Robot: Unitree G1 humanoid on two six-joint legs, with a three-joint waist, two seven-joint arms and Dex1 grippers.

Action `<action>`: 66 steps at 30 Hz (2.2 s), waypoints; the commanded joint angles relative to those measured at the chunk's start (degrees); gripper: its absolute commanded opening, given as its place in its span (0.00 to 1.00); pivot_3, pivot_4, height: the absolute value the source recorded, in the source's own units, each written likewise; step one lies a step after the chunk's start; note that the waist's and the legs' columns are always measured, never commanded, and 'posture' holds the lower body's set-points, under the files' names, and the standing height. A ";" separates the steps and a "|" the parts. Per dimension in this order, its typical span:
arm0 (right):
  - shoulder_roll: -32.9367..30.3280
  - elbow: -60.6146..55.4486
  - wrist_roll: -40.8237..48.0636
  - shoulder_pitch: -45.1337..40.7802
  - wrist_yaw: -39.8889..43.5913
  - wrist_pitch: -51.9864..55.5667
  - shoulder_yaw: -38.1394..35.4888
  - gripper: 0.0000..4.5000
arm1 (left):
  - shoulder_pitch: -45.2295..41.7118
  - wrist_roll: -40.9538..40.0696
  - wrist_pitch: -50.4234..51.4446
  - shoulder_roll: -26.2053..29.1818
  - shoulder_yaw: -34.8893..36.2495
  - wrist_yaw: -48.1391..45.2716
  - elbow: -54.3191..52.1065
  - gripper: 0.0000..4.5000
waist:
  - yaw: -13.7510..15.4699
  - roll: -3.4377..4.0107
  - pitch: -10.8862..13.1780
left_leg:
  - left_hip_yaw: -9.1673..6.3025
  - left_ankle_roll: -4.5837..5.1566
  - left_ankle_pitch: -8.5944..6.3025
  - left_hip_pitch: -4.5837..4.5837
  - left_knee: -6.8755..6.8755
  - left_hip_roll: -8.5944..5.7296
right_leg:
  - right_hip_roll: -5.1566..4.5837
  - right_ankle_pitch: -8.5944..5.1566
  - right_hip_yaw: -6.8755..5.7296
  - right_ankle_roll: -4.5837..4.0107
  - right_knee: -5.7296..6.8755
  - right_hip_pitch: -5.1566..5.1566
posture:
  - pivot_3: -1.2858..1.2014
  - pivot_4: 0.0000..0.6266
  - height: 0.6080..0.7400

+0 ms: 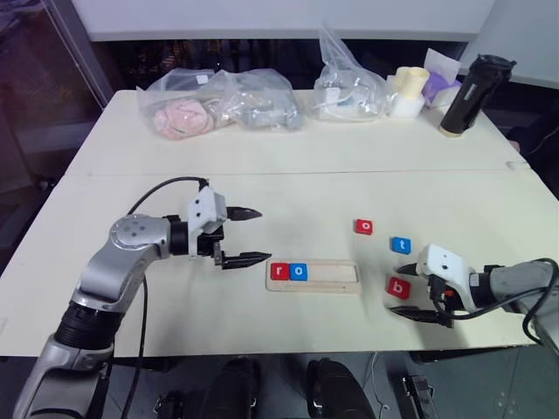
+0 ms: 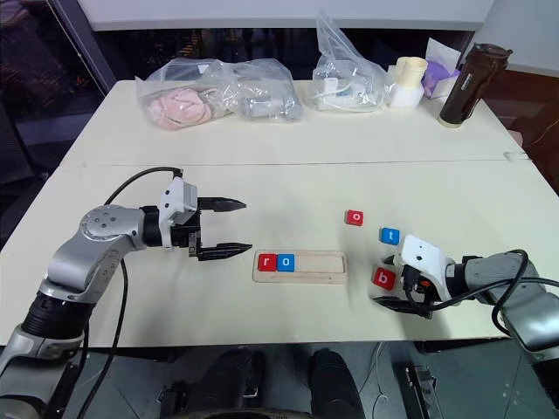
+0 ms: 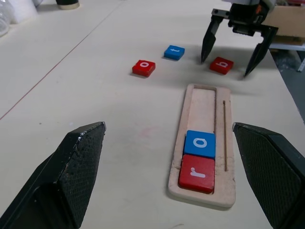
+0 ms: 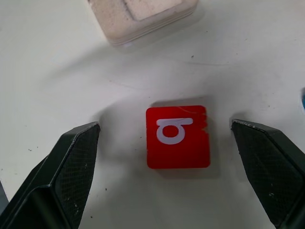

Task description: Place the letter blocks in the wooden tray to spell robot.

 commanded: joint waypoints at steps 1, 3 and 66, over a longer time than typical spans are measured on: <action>0.30 -0.06 0.05 -0.18 0.14 0.36 -0.03 0.83 | -0.20 -0.95 0.46 0.23 1.65 0.78 -2.12 1.00 | 0.00 0.00 0.00 | 0.00 0.00 0.00 0.00 0.00 0.00 | 0.00 0.00 0.00 -0.01 0.00 0.00 | 0.52 0.24 1.00; 0.33 -0.04 -0.35 -0.20 -0.01 0.27 -0.01 0.60 | -0.32 -1.19 0.68 0.22 1.74 0.92 -2.29 1.00 | 0.01 0.01 0.00 | 0.00 0.00 0.00 0.00 0.00 0.00 | -0.01 0.01 0.00 -0.02 0.00 0.00 | 0.52 0.24 1.00; 18.46 5.60 -10.06 -33.85 8.57 0.23 24.32 0.98 | 1.76 -1.53 -1.15 6.59 0.54 -9.06 -5.81 1.00 | -0.15 0.09 0.00 | 0.04 -0.02 0.02 -0.20 -0.06 -0.13 | -0.19 0.18 -0.17 -0.07 0.06 -0.34 | 0.52 0.24 1.00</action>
